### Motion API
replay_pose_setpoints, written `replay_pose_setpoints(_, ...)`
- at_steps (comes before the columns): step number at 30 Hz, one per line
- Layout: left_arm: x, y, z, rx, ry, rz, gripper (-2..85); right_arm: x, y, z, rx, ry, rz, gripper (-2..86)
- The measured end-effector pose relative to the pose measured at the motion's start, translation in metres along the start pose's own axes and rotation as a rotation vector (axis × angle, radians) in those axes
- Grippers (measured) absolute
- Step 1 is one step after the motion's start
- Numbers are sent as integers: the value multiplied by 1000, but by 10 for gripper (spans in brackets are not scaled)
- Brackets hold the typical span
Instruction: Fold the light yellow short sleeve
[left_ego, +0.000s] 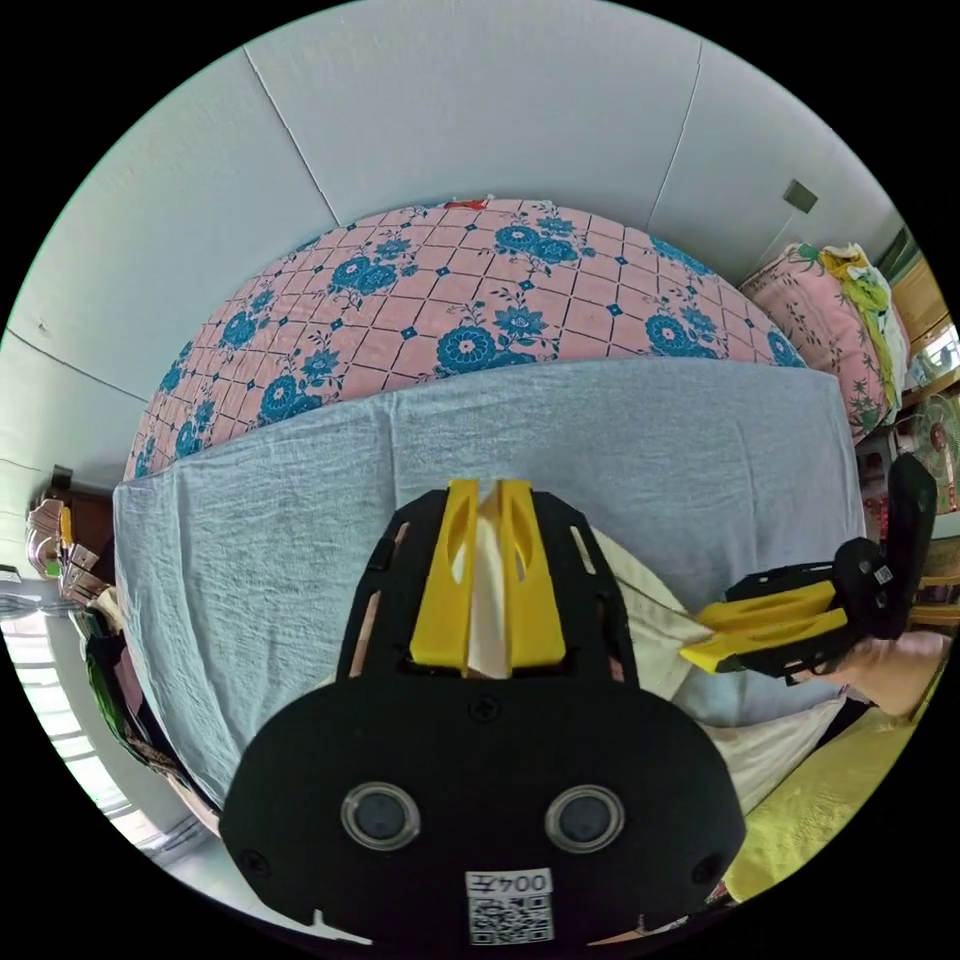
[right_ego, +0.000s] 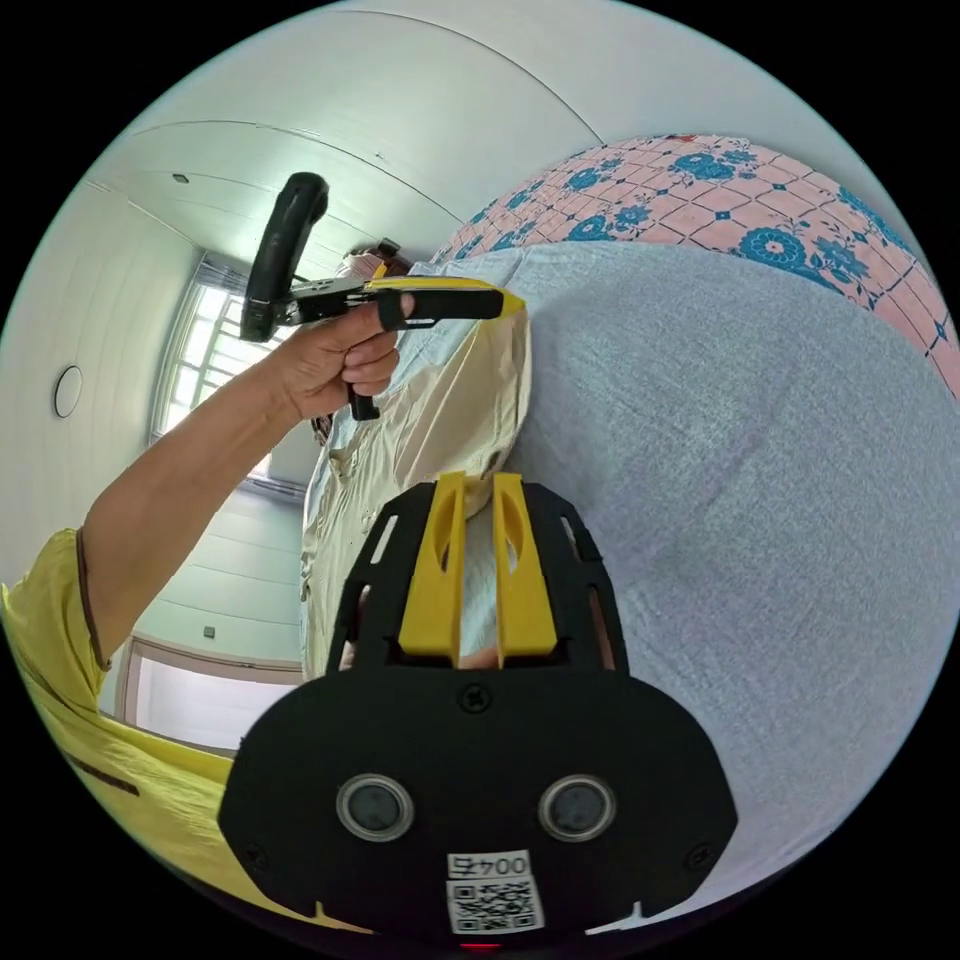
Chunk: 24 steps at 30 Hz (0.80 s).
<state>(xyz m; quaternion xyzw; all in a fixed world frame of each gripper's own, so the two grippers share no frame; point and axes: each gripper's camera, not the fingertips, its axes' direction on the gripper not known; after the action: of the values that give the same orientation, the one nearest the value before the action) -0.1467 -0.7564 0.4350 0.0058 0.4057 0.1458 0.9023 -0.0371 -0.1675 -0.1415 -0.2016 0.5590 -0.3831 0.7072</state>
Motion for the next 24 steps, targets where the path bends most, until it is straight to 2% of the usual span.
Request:
replay_pose_setpoints(10,-40,51,-54,203,53,-108,11,-102,38,9,43,186,-212,12)
replay_pose_setpoints(18,-71,160,-100,316,65,-240,10,-240,103,67,9,515,-600,15)
replay_pose_setpoints(24,-67,245,-87,325,29,-313,12,-306,170,142,-65,735,-851,16)
